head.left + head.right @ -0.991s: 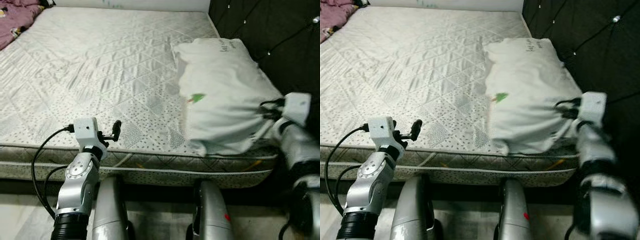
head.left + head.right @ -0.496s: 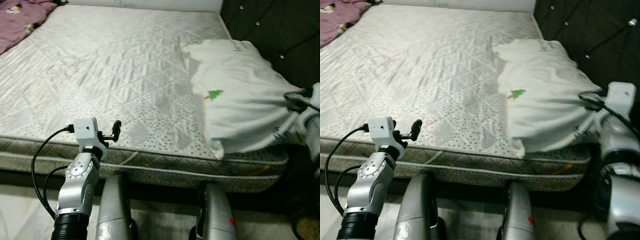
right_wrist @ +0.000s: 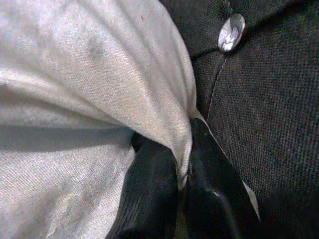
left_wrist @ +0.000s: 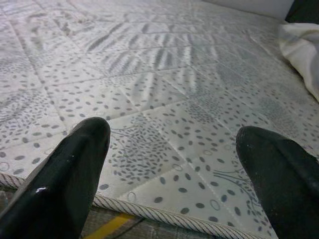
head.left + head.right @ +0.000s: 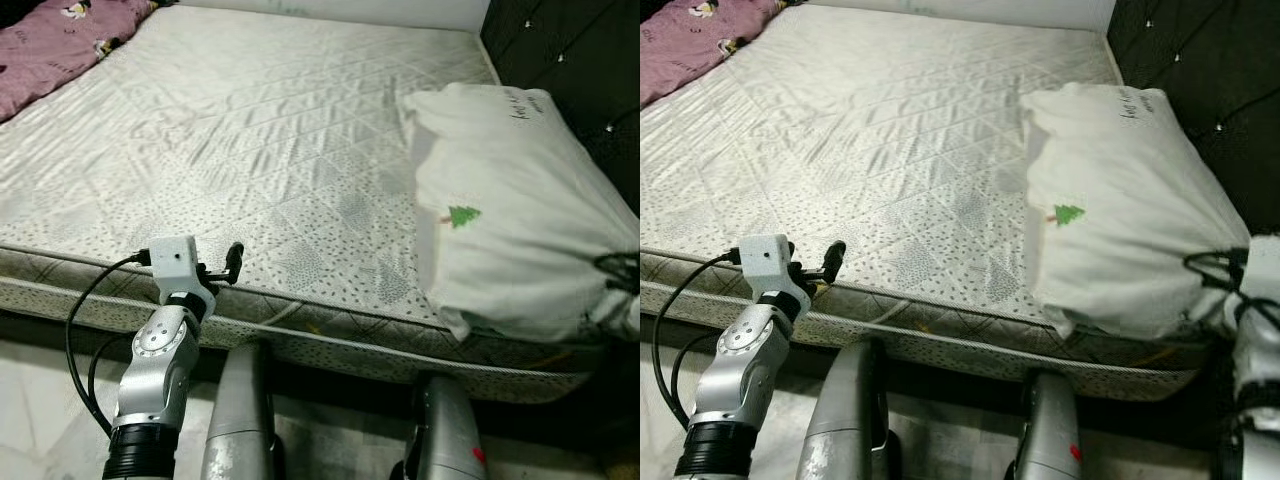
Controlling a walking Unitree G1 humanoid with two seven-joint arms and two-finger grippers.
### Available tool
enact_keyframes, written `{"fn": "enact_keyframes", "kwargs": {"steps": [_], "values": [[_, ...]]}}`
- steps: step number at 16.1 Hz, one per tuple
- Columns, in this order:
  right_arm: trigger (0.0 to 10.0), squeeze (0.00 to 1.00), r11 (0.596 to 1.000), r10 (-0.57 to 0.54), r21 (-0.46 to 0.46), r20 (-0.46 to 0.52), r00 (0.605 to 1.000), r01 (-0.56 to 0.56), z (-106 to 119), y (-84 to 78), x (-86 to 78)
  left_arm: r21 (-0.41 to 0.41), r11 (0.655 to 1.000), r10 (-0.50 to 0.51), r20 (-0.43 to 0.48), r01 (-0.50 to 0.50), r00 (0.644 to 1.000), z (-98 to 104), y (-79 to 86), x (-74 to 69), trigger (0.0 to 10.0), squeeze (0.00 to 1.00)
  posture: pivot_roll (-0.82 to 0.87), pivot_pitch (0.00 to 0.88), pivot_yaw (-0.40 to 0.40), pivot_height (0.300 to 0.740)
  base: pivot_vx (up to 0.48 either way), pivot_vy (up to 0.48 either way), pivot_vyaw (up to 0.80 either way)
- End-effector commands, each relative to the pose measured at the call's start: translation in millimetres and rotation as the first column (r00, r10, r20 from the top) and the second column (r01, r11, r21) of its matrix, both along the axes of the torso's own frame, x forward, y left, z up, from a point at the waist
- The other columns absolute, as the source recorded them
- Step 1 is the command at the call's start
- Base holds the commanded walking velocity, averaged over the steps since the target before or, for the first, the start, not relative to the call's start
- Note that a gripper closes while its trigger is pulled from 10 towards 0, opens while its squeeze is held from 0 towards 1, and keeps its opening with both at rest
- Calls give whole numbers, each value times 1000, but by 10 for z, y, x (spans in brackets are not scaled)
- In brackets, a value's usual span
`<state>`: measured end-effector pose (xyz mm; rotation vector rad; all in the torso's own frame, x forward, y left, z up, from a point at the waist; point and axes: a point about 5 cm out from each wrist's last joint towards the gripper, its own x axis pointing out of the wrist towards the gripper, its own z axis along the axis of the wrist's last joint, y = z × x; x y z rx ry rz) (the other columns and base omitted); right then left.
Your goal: Clean up the room
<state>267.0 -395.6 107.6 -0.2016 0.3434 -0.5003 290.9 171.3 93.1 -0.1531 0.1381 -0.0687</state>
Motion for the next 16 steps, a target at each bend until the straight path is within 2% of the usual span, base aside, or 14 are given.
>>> {"fn": "enact_keyframes", "kwargs": {"steps": [1,2,3,5,6,7,9,11,12,13,14,16], "values": [[0,0,997,-65,41,-55,996,67,-225,-24,-232,11,1000,-17,4,17,1000,15,-23,28,10000,0,-26,0,32,507,0,0,0],[0,0,997,-48,55,-58,997,51,-301,51,-268,12,1000,-17,4,17,1000,14,-20,30,10000,0,-27,0,30,507,0,0,0],[0,0,996,-18,83,-73,997,24,-454,208,-331,12,1000,-15,5,15,1000,15,-16,36,10000,0,-27,0,30,507,0,0,0],[0,0,993,6,116,-54,998,0,-521,364,-304,10,1000,-16,8,16,1000,21,-30,45,10000,0,-23,0,31,507,0,0,0],[1059,0,993,54,107,-5,999,-53,-466,489,-208,10,1000,-17,10,17,1000,25,-36,52,10000,0,-23,0,33,507,0,0,0],[10000,0,988,123,84,51,991,-127,-358,634,-76,11,1000,-18,12,18,1000,28,-34,62,10000,0,-23,0,35,507,0,0,0],[10000,0,961,271,8,168,948,-277,-88,954,195,14,1000,-13,17,13,1000,37,-12,89,10000,0,-25,0,35,507,0,0,0],[10000,0,915,390,0,243,888,-402,71,1315,345,13,1000,-10,21,10,1000,47,-15,126,10000,0,-33,0,46,507,0,0,0],[10000,0,897,422,16,269,866,-442,111,1452,376,10,1000,-13,23,13,1000,49,-28,141,10000,0,-34,0,48,507,0,0,0],[10000,0,869,470,6,302,829,-494,184,1659,399,8,1000,-22,26,22,999,52,-53,151,10000,0,-36,0,53,516,0,0,0],[10000,0,854,491,11,314,813,-520,213,1782,409,8,1000,-26,29,25,999,57,-59,162,10000,0,-40,0,56,525,0,0,0],[10000,0,840,503,43,311,807,-540,182,1927,413,10,1000,-26,33,26,999,66,-46,198,10000,0,-39,0,61,544,0,0,0]]}}
